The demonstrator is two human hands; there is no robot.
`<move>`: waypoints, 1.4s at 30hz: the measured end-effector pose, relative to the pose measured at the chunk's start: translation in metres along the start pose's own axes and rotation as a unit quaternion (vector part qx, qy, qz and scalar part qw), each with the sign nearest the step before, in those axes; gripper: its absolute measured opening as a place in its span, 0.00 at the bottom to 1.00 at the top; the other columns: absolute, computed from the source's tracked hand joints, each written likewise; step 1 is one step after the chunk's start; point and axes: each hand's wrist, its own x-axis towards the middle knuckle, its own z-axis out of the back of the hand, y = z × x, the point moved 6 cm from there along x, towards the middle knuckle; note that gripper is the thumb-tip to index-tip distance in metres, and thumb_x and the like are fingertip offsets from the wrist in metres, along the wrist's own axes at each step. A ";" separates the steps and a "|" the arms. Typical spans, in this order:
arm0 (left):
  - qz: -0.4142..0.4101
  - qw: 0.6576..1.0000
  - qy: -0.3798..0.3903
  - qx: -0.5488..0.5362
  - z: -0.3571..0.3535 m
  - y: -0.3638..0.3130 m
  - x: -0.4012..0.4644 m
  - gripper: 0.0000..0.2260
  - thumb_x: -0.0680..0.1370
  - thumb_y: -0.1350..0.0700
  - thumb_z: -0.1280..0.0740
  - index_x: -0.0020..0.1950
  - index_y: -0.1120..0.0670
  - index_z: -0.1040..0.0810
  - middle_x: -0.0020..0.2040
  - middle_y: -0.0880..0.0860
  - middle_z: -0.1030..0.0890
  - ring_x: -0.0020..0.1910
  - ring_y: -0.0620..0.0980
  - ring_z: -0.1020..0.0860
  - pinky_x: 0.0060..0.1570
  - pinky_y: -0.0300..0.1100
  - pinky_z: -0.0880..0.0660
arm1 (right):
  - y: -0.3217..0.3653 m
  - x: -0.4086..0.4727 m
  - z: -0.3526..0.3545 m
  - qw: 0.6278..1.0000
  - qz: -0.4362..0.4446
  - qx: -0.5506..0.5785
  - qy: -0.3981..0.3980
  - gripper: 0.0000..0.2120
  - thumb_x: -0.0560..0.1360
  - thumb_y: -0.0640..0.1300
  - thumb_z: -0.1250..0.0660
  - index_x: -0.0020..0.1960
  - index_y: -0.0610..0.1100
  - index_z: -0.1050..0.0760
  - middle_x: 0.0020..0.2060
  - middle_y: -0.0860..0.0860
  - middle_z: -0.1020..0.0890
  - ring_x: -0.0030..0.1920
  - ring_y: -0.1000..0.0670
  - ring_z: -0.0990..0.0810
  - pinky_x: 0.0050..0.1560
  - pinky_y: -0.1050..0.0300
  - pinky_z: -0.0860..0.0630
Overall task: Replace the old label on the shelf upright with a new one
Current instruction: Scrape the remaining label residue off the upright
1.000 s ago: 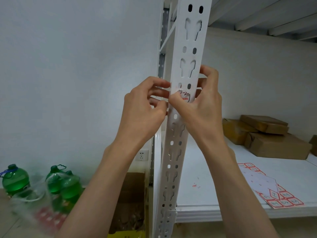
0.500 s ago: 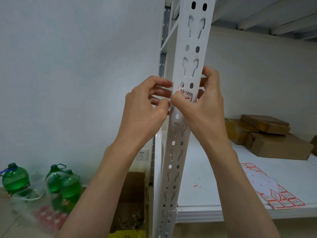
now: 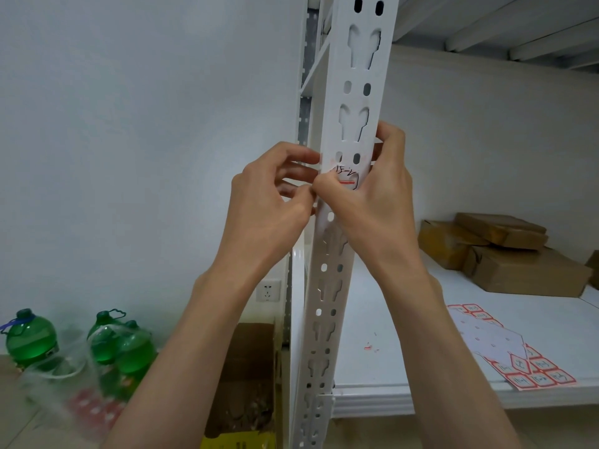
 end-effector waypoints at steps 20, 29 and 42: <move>0.008 1.000 0.016 -0.002 0.002 -0.002 -0.001 0.13 0.80 0.63 0.33 0.59 0.47 0.21 0.51 0.46 0.15 0.46 0.42 0.15 0.44 0.36 0.17 | -0.008 -0.002 0.013 1.000 -0.006 0.008 0.014 0.33 0.72 0.49 0.23 0.73 0.50 0.34 0.52 0.72 0.28 0.48 0.75 0.24 0.46 0.72 0.24; 0.009 1.000 0.016 0.013 0.001 -0.002 -0.001 0.13 0.80 0.62 0.32 0.63 0.50 0.21 0.54 0.49 0.15 0.49 0.47 0.15 0.48 0.45 0.16 | -0.003 -0.003 0.013 0.999 0.027 -0.041 -0.014 0.32 0.71 0.47 0.23 0.72 0.46 0.31 0.55 0.62 0.25 0.46 0.72 0.23 0.43 0.75 0.25; -0.156 0.985 -0.032 0.073 0.009 -0.022 -0.005 0.13 0.77 0.52 0.26 0.59 0.53 0.23 0.54 0.45 0.20 0.48 0.40 0.18 0.44 0.27 0.22 | -0.010 -0.009 0.023 0.997 -0.007 0.048 -0.061 0.21 0.78 0.45 0.30 0.71 0.46 0.25 0.56 0.60 0.19 0.50 0.68 0.18 0.44 0.73 0.23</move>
